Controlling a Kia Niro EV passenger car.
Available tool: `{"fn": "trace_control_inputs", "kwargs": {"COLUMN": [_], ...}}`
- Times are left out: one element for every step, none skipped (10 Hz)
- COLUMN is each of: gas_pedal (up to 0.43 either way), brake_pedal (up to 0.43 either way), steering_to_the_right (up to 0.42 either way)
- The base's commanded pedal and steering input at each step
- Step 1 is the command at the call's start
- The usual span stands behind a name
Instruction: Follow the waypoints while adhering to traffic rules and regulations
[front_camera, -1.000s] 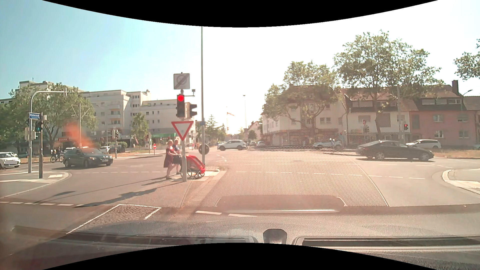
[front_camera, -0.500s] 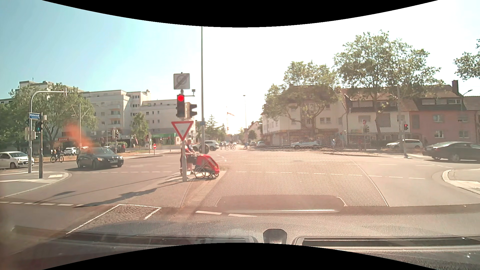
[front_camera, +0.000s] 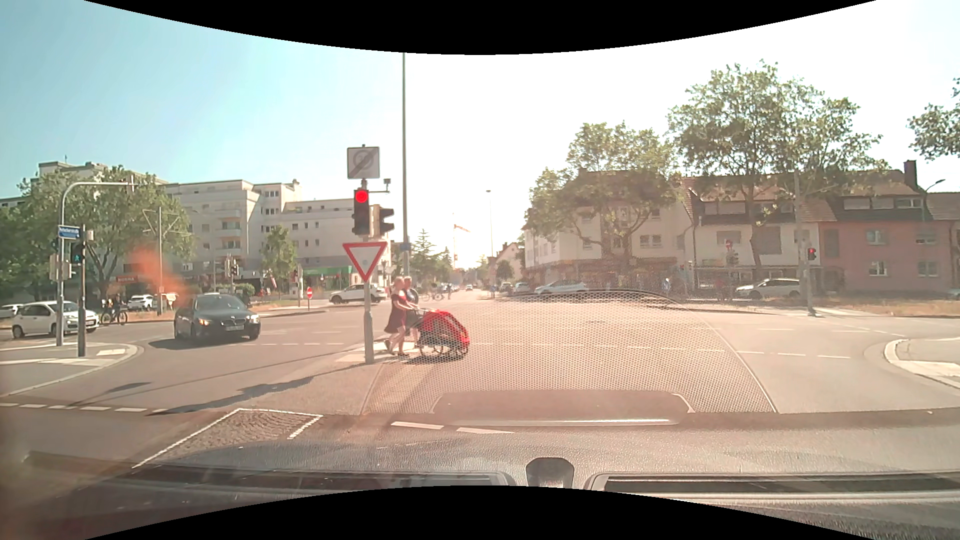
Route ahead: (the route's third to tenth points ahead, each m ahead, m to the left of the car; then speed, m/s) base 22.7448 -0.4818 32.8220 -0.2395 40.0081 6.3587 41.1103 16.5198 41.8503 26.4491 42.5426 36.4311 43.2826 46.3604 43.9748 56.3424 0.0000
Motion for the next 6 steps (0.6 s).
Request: {"fn": "trace_control_inputs", "kwargs": {"gas_pedal": [0.0,0.0,0.0,0.0,0.0,0.0], "brake_pedal": [0.293,0.293,0.287,0.293,0.293,0.293], "steering_to_the_right": [0.0,0.0,0.0,0.0,0.0,0.0]}}
